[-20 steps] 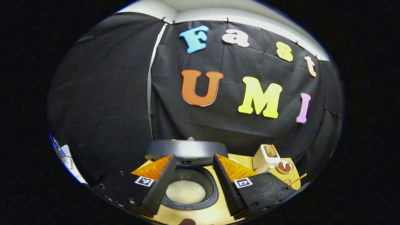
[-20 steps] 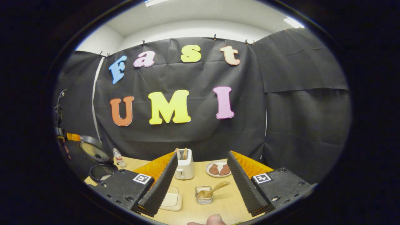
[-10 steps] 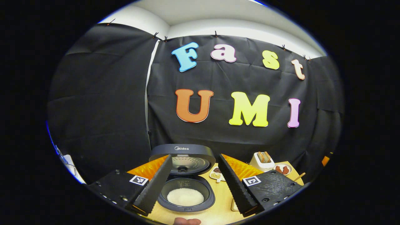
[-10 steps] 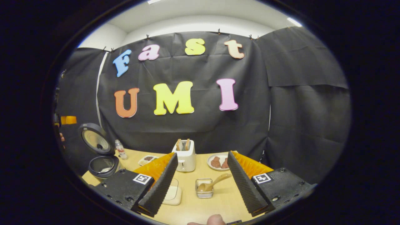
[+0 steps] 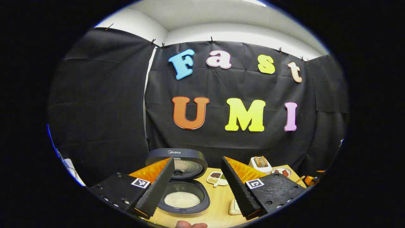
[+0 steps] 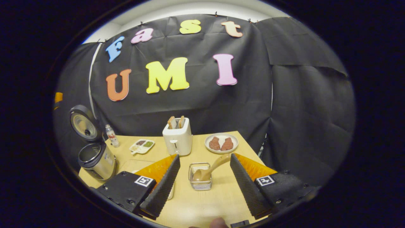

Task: Close the left gripper, press the button to open the rice cooker; take a wooden spoon from the chopstick holder with the right hand, scoop a spoonful of rice and pour it into the rice cooker, then put the wooden spoon back into the chopstick holder.

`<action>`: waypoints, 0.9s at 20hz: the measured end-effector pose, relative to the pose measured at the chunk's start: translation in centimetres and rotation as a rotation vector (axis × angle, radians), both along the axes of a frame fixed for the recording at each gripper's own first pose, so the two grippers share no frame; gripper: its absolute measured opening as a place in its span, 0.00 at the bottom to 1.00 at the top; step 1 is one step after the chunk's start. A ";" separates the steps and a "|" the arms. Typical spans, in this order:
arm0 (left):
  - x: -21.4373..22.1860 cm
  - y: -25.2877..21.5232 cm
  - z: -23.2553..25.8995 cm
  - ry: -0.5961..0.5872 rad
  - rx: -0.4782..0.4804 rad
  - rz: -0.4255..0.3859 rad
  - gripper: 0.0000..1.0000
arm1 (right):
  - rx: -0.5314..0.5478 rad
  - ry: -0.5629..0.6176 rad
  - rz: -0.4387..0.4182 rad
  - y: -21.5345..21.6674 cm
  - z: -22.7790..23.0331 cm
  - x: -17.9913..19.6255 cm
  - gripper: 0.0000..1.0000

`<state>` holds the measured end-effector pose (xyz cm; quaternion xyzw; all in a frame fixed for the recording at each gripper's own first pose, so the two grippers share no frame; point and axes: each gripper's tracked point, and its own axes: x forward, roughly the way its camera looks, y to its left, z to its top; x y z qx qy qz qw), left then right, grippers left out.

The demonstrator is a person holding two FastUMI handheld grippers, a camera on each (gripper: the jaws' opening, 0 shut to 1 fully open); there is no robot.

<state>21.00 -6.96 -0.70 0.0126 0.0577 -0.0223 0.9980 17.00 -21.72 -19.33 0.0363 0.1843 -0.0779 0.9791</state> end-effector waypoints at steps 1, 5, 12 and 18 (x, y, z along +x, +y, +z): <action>0.4 -0.4 -0.1 0.008 -0.003 0.002 0.89 | 0.011 0.017 0.004 -0.4 -1.1 0.7 1.00; 2.2 -1.9 -0.8 0.017 -0.006 0.027 0.94 | 0.100 0.112 0.004 -2.1 -6.3 3.7 0.93; 5.2 -5.7 -2.7 0.044 0.014 0.054 0.94 | 0.212 0.226 0.055 -3.1 -11.6 8.1 0.78; 5.5 -6.2 -3.5 0.072 0.030 0.084 0.94 | 0.253 0.258 0.083 -2.8 -12.3 9.4 0.38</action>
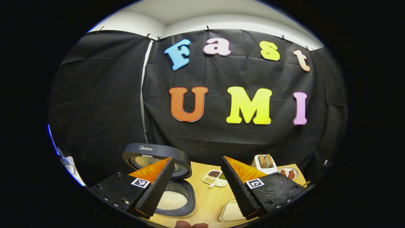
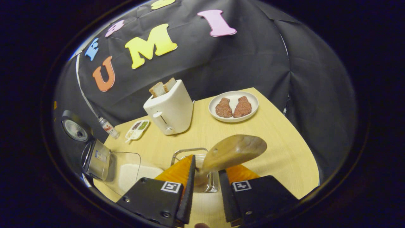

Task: Close the left gripper, press the button to open the rice cooker; take a wooden spoon from the chopstick holder with the right hand, scoop a spoonful of rice and pour it into the rice cooker, then put the wooden spoon back into the chopstick holder.

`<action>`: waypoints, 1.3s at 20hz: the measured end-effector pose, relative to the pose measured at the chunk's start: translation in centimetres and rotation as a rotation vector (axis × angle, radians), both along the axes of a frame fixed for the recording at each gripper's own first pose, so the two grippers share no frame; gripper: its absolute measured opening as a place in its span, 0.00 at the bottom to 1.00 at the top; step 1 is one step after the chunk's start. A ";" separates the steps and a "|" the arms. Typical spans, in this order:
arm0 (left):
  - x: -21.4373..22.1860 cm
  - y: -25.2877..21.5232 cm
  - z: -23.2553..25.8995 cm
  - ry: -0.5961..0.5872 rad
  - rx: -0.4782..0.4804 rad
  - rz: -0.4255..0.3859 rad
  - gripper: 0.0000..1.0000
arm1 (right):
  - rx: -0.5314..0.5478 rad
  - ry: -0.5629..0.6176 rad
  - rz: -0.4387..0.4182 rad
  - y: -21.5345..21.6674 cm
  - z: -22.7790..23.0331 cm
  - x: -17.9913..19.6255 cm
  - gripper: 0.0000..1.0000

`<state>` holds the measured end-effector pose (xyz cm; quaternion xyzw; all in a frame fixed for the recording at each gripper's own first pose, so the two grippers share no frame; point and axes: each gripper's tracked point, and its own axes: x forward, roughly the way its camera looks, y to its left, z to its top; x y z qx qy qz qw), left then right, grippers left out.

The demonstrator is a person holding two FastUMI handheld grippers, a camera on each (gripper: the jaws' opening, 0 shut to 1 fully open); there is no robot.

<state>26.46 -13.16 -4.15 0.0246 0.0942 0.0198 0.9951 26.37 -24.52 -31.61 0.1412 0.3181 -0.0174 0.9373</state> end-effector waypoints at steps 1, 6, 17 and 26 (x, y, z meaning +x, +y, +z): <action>0.1 0.2 -0.1 0.002 0.000 0.004 0.95 | -0.006 0.003 0.000 0.0 0.1 0.0 0.33; -0.8 1.2 0.5 -0.006 -0.005 0.008 0.94 | -0.011 0.008 0.013 1.1 1.3 0.0 0.18; -5.6 6.1 1.5 -0.041 0.039 -0.005 0.95 | -0.163 -0.081 -0.009 3.2 10.4 -0.7 0.16; -9.7 9.5 1.9 -0.075 0.022 0.008 0.94 | -0.178 -0.157 0.225 16.6 16.5 -0.5 0.16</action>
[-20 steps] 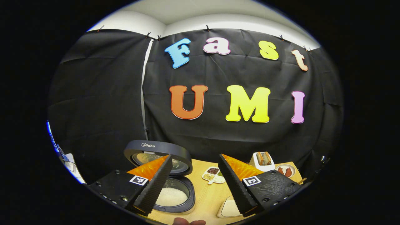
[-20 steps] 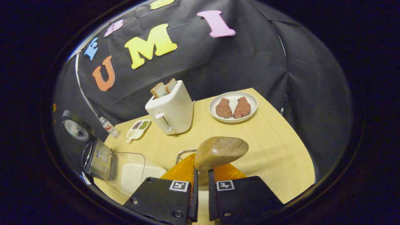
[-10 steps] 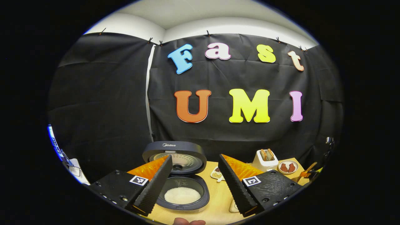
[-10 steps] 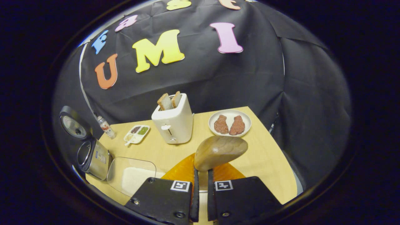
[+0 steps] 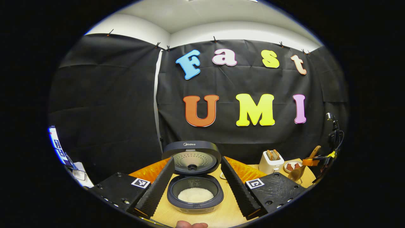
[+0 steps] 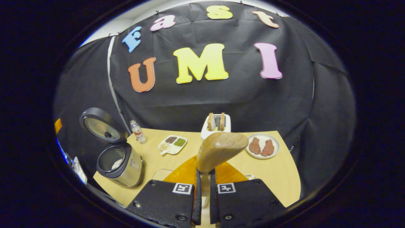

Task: Close the left gripper, press the button to open the rice cooker; take a wooden spoon from the chopstick holder with the right hand, scoop a spoonful of rice and pour it into the rice cooker, then put the wooden spoon back into the chopstick holder.

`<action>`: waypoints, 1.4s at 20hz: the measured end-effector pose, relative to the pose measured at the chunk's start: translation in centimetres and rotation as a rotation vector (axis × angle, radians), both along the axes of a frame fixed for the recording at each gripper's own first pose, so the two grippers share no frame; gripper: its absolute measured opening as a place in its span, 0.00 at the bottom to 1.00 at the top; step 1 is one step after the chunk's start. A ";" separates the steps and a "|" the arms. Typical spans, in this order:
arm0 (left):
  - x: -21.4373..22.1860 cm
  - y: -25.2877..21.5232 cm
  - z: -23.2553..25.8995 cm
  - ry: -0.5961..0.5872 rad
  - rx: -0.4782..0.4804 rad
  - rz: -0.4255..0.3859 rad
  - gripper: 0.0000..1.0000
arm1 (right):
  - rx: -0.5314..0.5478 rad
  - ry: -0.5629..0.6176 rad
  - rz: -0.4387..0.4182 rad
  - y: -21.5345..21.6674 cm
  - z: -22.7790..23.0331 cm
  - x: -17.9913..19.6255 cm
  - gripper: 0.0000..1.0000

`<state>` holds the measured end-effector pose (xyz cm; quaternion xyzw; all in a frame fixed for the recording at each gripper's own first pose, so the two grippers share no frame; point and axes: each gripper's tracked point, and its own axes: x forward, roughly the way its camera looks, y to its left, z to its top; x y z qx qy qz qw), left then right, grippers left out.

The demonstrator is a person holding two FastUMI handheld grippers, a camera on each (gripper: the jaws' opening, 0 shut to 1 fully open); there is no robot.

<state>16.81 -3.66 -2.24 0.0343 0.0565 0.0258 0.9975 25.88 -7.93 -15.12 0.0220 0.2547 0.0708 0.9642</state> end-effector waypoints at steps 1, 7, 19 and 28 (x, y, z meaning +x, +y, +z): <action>-0.4 0.5 -0.1 0.003 -0.003 0.006 0.94 | -0.011 0.008 0.016 1.2 -0.6 0.0 0.16; -2.2 1.7 -1.0 0.034 0.012 -0.007 0.94 | -0.153 0.116 0.056 3.5 -9.6 0.9 0.16; -4.3 2.4 -2.0 0.077 0.031 0.069 0.97 | -0.152 0.164 0.117 9.3 -17.0 3.1 0.16; -6.2 4.6 -2.3 0.099 -0.026 0.157 0.97 | 0.225 0.299 0.152 13.6 -16.2 0.7 0.16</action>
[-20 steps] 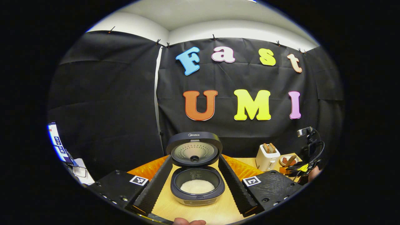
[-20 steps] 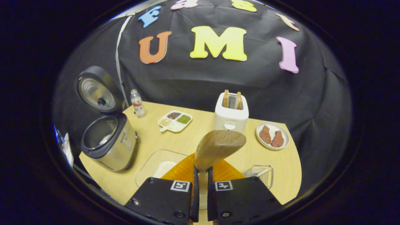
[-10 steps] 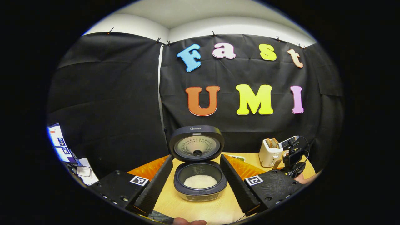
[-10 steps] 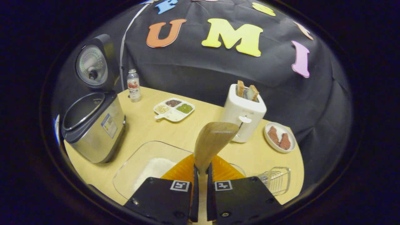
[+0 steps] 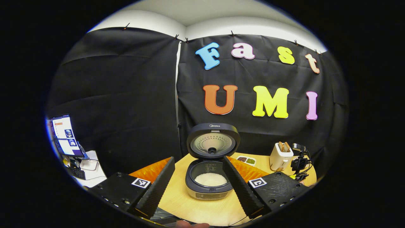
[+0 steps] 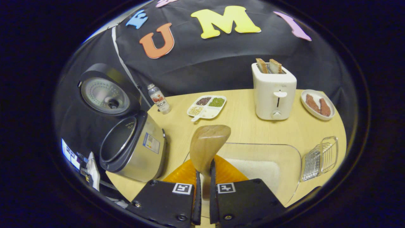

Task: Close the left gripper, press the button to open the rice cooker; take a wooden spoon from the chopstick holder with the right hand, scoop a spoonful of rice and pour it into the rice cooker, then put the wooden spoon back into the chopstick holder.

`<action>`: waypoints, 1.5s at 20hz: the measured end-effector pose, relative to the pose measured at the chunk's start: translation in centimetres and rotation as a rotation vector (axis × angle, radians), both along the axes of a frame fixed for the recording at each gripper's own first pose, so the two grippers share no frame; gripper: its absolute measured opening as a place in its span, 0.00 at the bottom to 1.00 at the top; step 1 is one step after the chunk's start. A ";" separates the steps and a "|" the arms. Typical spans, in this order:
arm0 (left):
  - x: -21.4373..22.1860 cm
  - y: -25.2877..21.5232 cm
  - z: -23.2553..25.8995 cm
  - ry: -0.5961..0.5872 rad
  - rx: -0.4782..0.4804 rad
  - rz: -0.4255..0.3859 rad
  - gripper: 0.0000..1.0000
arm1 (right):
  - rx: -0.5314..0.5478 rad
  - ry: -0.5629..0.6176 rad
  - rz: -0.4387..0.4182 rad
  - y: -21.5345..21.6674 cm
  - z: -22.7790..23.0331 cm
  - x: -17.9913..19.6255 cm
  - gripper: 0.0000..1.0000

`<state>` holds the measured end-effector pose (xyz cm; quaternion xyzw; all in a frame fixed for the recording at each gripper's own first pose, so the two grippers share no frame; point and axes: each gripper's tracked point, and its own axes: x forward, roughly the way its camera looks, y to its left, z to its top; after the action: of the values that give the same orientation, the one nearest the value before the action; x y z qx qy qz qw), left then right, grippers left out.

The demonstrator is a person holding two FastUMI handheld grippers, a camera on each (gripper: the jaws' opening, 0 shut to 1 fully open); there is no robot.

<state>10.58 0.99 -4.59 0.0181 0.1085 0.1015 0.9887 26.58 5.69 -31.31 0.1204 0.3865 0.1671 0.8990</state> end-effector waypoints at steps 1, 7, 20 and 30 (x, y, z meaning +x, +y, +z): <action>0.0 -0.1 0.1 -0.003 -0.001 -0.003 0.97 | 0.045 0.022 -0.016 0.2 0.1 -0.2 0.16; -0.5 -1.1 0.5 -0.005 -0.018 -0.039 0.97 | 0.242 0.119 -0.157 -1.6 0.8 -0.7 0.16; 1.1 -4.4 1.2 -0.009 -0.034 -0.162 0.95 | 0.549 0.073 -0.466 -12.1 5.6 -0.4 0.16; 2.2 -2.9 1.3 -0.030 -0.052 -0.175 0.95 | 0.653 -0.039 -0.422 -9.3 16.6 0.0 0.15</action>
<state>12.75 -1.90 -3.26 0.0005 0.0942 0.0123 0.9955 26.59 -3.63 -14.69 0.4739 0.2623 0.0952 0.8352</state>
